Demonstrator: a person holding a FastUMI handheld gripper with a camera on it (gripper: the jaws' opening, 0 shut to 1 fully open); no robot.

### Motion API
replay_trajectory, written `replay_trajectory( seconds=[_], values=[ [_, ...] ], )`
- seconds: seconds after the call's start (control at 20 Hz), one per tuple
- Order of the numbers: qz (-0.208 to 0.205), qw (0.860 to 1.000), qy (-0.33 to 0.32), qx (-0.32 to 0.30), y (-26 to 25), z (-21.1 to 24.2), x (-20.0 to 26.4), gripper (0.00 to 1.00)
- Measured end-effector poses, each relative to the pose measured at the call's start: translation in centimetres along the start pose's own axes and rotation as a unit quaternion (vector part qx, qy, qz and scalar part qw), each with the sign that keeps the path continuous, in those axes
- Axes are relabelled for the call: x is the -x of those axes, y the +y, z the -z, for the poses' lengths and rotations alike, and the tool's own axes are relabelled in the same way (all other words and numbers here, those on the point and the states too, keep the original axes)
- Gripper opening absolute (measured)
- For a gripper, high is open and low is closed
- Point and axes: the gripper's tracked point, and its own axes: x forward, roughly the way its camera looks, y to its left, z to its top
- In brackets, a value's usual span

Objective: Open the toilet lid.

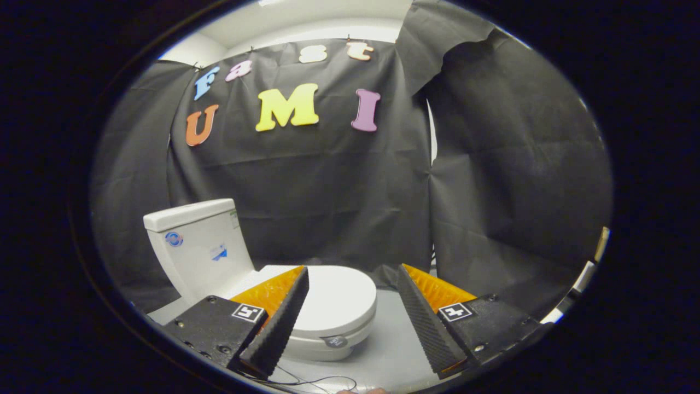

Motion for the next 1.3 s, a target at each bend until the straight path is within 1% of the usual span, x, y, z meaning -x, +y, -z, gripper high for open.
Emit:
replay_trajectory(
  seconds=[0.15,0.25,0.4,0.5,0.6,0.75,1.0,1.15,1.3],
  values=[
    [-0.019,0.999,0.038,-0.010,1.9,2.5,-1.2,1.00],
    [-0.027,0.997,0.064,-0.031,3.0,4.3,-1.7,1.00],
    [-0.030,0.989,0.127,-0.074,3.9,8.1,-2.0,1.00],
    [-0.030,0.979,0.167,-0.111,4.4,10.5,-2.5,1.00],
    [-0.023,0.967,0.207,-0.147,3.6,13.0,-2.4,1.00],
    [-0.013,0.946,0.249,-0.206,2.9,15.7,-3.9,1.00],
    [-0.023,0.919,0.272,-0.286,3.0,17.9,-5.7,0.98],
    [-0.024,0.907,0.277,-0.317,2.6,18.2,-6.4,0.96],
    [-0.018,0.890,0.289,-0.352,2.2,19.1,-7.1,0.89]
  ],
)
